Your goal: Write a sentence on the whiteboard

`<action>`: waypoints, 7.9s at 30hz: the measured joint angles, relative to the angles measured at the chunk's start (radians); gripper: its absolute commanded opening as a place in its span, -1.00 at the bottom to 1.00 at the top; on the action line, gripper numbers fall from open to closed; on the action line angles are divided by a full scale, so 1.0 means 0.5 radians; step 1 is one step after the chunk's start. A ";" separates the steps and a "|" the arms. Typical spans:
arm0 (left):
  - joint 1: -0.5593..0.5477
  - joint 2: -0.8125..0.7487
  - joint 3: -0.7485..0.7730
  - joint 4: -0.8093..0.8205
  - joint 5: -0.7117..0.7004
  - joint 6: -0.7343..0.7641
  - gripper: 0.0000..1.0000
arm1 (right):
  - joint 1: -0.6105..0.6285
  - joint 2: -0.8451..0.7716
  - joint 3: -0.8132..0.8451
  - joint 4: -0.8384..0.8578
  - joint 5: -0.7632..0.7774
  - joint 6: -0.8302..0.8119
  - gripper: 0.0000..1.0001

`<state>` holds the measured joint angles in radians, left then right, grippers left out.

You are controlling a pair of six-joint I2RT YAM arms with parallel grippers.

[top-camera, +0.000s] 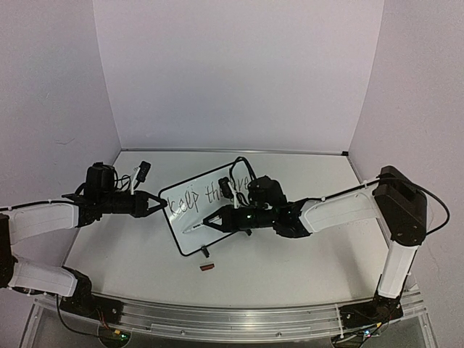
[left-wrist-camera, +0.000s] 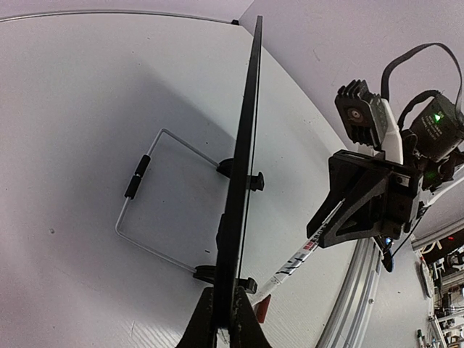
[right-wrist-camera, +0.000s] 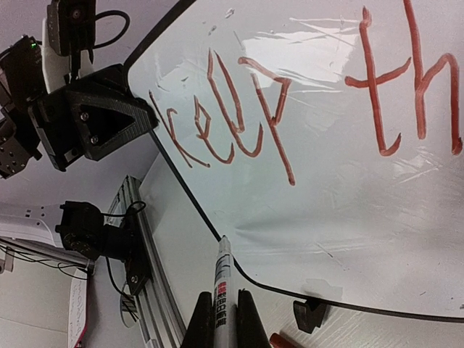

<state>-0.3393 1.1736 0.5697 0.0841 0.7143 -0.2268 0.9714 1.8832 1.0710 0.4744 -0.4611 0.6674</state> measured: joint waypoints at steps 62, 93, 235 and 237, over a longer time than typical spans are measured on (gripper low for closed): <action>0.000 0.000 0.000 0.002 -0.002 0.006 -1.00 | 0.052 -0.017 0.072 -0.254 0.255 -0.167 -1.00; 0.000 -0.001 0.000 0.002 -0.001 0.005 -1.00 | 0.052 -0.049 -0.033 -0.212 0.284 -0.123 -1.00; 0.000 -0.005 0.000 -0.001 -0.001 0.005 -1.00 | 0.018 -0.191 -0.105 -0.309 0.368 -0.051 -1.00; 0.000 -0.005 0.000 -0.001 -0.001 0.005 -1.00 | 0.018 -0.196 -0.091 -0.309 0.373 -0.060 -1.00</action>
<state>-0.3393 1.1713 0.5697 0.0837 0.7139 -0.2241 0.9802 1.7853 1.0257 0.3201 -0.2749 0.6376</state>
